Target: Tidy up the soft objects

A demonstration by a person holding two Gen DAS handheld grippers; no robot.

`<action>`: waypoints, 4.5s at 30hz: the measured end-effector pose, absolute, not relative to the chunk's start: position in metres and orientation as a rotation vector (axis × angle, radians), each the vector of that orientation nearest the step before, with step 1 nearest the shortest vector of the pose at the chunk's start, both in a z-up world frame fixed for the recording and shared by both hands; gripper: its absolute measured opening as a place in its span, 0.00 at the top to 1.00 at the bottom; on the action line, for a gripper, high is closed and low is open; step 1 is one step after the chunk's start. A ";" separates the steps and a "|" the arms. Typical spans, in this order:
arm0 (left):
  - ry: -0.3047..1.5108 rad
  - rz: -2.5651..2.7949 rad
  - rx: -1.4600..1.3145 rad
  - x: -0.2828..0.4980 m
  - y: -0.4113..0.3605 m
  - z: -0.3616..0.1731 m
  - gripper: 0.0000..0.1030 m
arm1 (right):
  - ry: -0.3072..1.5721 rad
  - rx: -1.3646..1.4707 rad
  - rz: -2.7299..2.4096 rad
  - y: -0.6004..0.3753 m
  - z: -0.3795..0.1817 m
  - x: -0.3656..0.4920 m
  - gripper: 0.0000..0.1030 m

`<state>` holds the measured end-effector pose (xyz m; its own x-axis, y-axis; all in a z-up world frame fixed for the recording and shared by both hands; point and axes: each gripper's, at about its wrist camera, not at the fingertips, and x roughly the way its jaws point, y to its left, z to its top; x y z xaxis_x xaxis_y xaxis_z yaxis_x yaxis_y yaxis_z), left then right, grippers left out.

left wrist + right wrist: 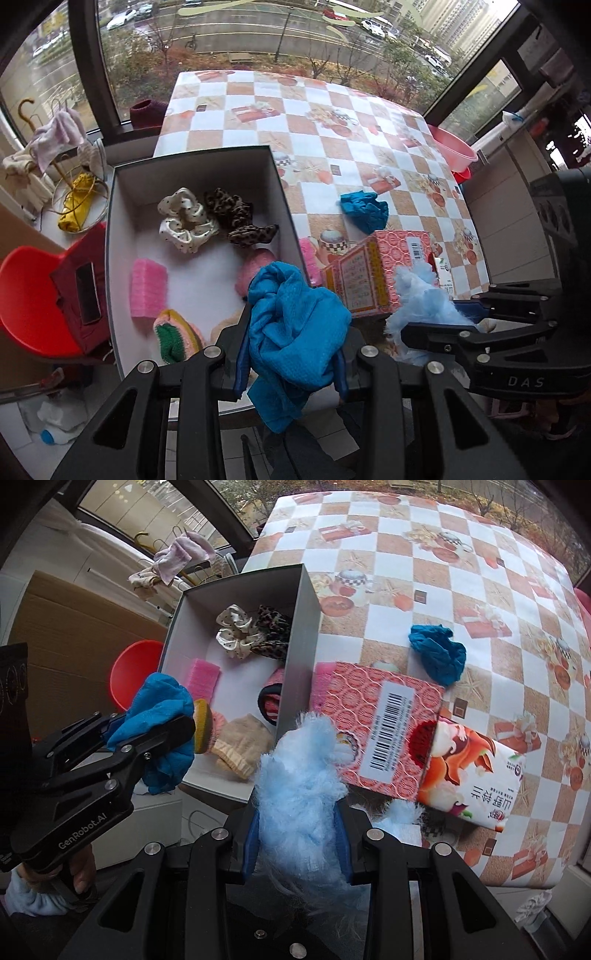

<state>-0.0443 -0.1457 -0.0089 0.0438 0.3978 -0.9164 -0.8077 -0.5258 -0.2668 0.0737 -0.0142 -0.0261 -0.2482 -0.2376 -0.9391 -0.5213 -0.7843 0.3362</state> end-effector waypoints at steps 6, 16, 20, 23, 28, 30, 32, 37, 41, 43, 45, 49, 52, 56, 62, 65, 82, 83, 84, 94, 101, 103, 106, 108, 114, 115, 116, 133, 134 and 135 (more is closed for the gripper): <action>0.418 1.702 -1.430 -0.062 -0.162 -0.015 0.63 | 0.890 -1.845 2.187 -0.026 -0.026 0.042 0.65; 0.385 1.754 -1.476 -0.083 -0.174 -0.022 0.63 | 0.883 -1.920 2.214 -0.037 -0.032 0.006 0.65; 0.382 1.770 -1.489 -0.091 -0.173 -0.024 0.63 | 0.904 -1.925 2.210 -0.037 -0.032 -0.005 0.65; 0.379 1.786 -1.500 -0.097 -0.171 -0.026 0.63 | 0.929 -1.915 2.205 -0.034 -0.033 -0.013 0.65; 0.371 1.825 -1.524 -0.112 -0.168 -0.031 0.63 | 0.923 -1.887 2.199 -0.027 -0.033 -0.028 0.65; 0.368 1.840 -1.530 -0.117 -0.166 -0.032 0.63 | 0.906 -1.876 2.199 -0.024 -0.033 -0.034 0.65; 0.371 1.855 -1.535 -0.123 -0.164 -0.035 0.63 | 0.900 -1.872 2.198 -0.022 -0.034 -0.040 0.65; 0.403 1.875 -1.548 -0.132 -0.157 -0.044 0.63 | 0.910 -1.858 2.198 -0.019 -0.038 -0.055 0.65; 0.427 1.886 -1.555 -0.135 -0.153 -0.050 0.63 | 0.913 -1.848 2.187 -0.016 -0.043 -0.063 0.65; 0.430 1.882 -1.564 -0.135 -0.153 -0.053 0.63 | 0.925 -1.847 2.180 -0.015 -0.045 -0.066 0.65; 0.435 1.878 -1.573 -0.135 -0.152 -0.057 0.63 | 0.932 -1.847 2.174 -0.014 -0.047 -0.069 0.65; 0.446 1.870 -1.586 -0.135 -0.153 -0.062 0.63 | 0.930 -1.837 2.168 -0.011 -0.050 -0.073 0.65; 0.445 1.867 -1.599 -0.136 -0.153 -0.064 0.63 | 0.950 -1.834 2.160 -0.009 -0.052 -0.074 0.65; 0.450 1.864 -1.607 -0.138 -0.151 -0.067 0.63 | 0.982 -1.830 2.157 -0.008 -0.054 -0.078 0.65; 0.450 1.863 -1.612 -0.139 -0.149 -0.070 0.62 | 1.019 -1.817 2.166 -0.009 -0.055 -0.089 0.65; 0.448 1.861 -1.620 -0.140 -0.148 -0.072 0.62 | 1.046 -1.815 2.153 -0.007 -0.058 -0.092 0.65; 0.459 1.846 -1.629 -0.136 -0.144 -0.079 0.61 | 1.137 -1.834 2.117 -0.002 -0.079 -0.099 0.65; 0.459 1.845 -1.631 -0.136 -0.144 -0.079 0.61 | 1.138 -1.833 2.117 -0.002 -0.079 -0.098 0.65; 0.458 1.843 -1.632 -0.136 -0.144 -0.079 0.61 | 1.140 -1.832 2.117 -0.002 -0.080 -0.098 0.65; 0.467 1.850 -1.624 -0.131 -0.143 -0.075 0.22 | 1.119 -1.828 2.125 0.001 -0.078 -0.094 0.23; 0.410 1.848 -1.646 -0.131 -0.145 -0.072 0.01 | 1.100 -1.780 2.131 0.016 -0.059 -0.081 0.00; 0.381 1.847 -1.651 -0.132 -0.144 -0.071 0.00 | 1.095 -1.756 2.141 0.023 -0.051 -0.076 0.00; 0.326 1.834 -1.657 -0.134 -0.142 -0.068 0.00 | 1.120 -1.715 2.157 0.038 -0.037 -0.066 0.00; 0.318 1.836 -1.656 -0.134 -0.139 -0.064 0.00 | 1.114 -1.703 2.153 0.052 -0.029 -0.059 0.00; 0.311 1.826 -1.663 -0.128 -0.132 -0.057 0.00 | 0.913 -1.798 2.009 0.095 -0.040 -0.044 0.00; 0.310 1.821 -1.668 -0.127 -0.131 -0.057 0.00 | 0.883 -1.835 1.972 0.101 -0.048 -0.041 0.00; 0.308 1.817 -1.673 -0.126 -0.130 -0.057 0.00 | 0.857 -1.867 1.947 0.106 -0.057 -0.039 0.00; 0.338 1.840 -1.816 -0.102 -0.127 -0.068 0.00 | 0.394 -2.387 2.022 0.087 -0.177 -0.072 0.00; 0.333 1.844 -1.825 -0.101 -0.127 -0.068 0.00 | 0.355 -2.405 2.039 0.084 -0.182 -0.074 0.00; 0.332 1.849 -1.833 -0.100 -0.127 -0.068 0.00 | 0.315 -2.423 2.058 0.081 -0.186 -0.075 0.00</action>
